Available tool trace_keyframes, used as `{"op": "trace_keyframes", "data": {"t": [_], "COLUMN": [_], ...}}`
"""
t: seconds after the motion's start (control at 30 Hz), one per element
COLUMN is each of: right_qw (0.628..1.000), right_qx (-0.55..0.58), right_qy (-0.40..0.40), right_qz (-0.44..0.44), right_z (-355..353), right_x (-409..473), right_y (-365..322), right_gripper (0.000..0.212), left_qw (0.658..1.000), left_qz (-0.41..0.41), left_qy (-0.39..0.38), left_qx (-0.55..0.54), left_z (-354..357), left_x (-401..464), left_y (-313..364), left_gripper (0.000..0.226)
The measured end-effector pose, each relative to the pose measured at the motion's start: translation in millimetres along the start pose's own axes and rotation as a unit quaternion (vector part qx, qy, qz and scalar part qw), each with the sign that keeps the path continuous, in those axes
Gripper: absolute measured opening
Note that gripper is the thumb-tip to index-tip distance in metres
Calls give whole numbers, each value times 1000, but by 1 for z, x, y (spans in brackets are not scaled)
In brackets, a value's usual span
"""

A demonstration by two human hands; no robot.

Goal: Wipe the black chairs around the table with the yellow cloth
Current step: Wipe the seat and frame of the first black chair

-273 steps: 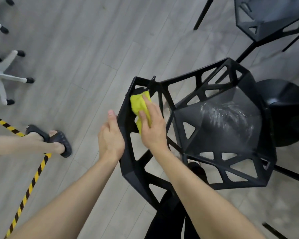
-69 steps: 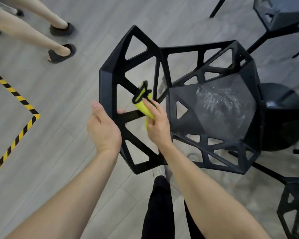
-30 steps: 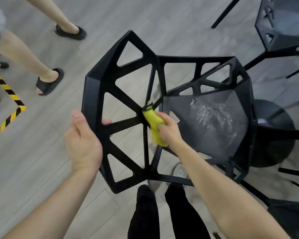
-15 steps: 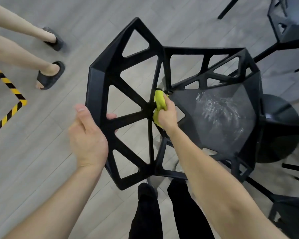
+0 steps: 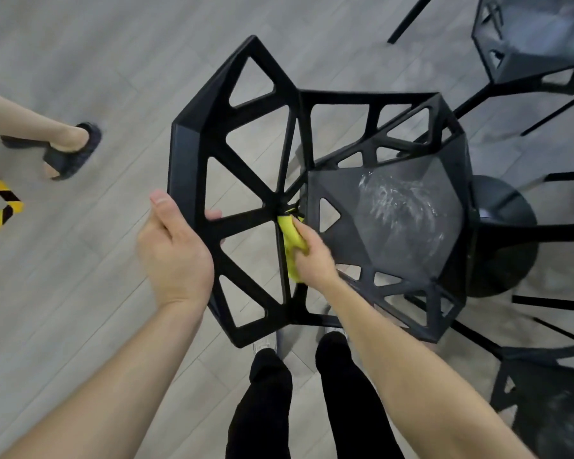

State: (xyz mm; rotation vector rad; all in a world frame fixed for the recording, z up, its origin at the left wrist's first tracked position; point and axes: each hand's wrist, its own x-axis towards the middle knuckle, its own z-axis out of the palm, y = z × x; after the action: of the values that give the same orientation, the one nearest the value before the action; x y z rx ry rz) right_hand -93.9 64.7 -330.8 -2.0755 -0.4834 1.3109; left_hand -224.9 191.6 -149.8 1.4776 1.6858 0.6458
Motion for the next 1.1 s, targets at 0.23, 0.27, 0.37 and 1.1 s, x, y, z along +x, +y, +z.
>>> {"op": "trace_keyframes", "data": {"t": [0.23,0.27,0.37,1.1], "right_qw": [956,963,975,970], "right_qx": [-286,-258,-176,-210], "right_qy": [-16,32,98,-104], "right_qz": [60,68,94,62], "right_z": [-95,-102,-102,104], "right_x": [-45,-66,-125,-165], "right_y": [34,38,50,16], "right_gripper": [53,56,59,70], "left_qw": [998,997,995,993], "left_qz": [-26,-23,-2,-22], "left_qy": [-22,-31,-75,-115], "left_qx": [-62,-60,-72,-9], "left_z": [6,4,-7,-110], "left_x": [0,0,-3,27], "left_y": [4,8,20,-116], "left_gripper": [54,44,38,34]}}
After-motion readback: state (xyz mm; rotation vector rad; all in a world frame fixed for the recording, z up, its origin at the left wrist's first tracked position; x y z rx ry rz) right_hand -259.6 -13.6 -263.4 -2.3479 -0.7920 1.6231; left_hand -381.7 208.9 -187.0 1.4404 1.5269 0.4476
